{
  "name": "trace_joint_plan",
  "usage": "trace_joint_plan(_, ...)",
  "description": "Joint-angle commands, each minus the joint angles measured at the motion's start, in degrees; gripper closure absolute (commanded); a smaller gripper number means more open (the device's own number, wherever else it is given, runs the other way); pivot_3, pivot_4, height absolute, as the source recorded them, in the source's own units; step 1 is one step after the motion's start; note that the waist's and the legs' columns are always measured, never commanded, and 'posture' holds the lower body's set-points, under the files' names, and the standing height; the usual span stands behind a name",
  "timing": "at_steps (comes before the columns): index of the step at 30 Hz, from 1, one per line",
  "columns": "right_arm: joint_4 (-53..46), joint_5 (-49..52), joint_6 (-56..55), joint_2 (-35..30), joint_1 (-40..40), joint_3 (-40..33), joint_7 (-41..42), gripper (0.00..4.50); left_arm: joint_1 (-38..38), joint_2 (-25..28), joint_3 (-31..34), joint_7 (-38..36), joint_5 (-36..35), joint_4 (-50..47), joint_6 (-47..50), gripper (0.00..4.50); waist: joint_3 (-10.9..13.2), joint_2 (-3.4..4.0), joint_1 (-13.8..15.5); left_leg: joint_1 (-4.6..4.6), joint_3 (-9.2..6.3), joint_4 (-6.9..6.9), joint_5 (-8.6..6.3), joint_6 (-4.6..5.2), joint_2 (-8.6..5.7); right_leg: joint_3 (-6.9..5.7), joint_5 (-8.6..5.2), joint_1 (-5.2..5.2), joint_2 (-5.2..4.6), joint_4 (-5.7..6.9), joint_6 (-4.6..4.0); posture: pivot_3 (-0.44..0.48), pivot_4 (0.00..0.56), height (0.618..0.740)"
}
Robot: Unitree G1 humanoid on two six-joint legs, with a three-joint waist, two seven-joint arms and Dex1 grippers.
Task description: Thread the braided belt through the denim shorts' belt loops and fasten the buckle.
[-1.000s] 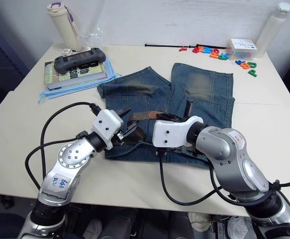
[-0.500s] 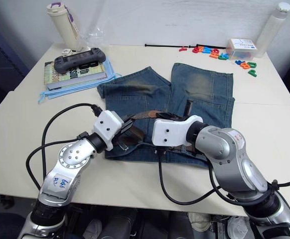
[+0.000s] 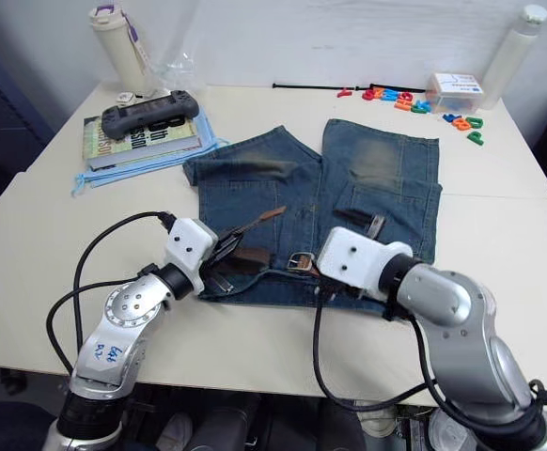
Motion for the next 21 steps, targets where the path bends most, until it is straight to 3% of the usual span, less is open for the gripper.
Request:
trace_joint_plan(1,-3.2,-2.3,-1.9,-0.7,5.1,4.0,-3.0,0.05,0.7,-0.1,1.0,-0.3,-1.1,-1.1,-0.8,4.5,0.0,-0.03,0.1,0.07,-0.02,-0.01,0.0,0.0,0.0,-0.02,0.0,0.07,-0.01,0.0,0.0,0.0,0.15,0.655)
trace_joint_plan(8,1.8,-7.6,-4.9,-1.4,9.6,7.8,-8.6,0.05,0.6,0.1,1.4,-0.4,-1.6,-1.3,-0.3,4.5,0.0,-0.03,0.2,0.08,0.0,0.0,-0.01,-0.01,0.01,0.0,0.0,0.08,0.0,0.0,0.0,0.0,0.15,0.655)
trace_joint_plan(21,7.5,-13.1,-4.5,2.4,8.1,12.1,-11.8,0.05,0.6,0.5,1.0,-0.4,-1.7,-1.6,-0.4,4.5,0.0,-0.04,0.1,0.1,0.0,0.0,-0.01,-0.02,0.02,0.01,0.0,0.08,0.05,0.01,0.0,0.0,0.15,0.655)
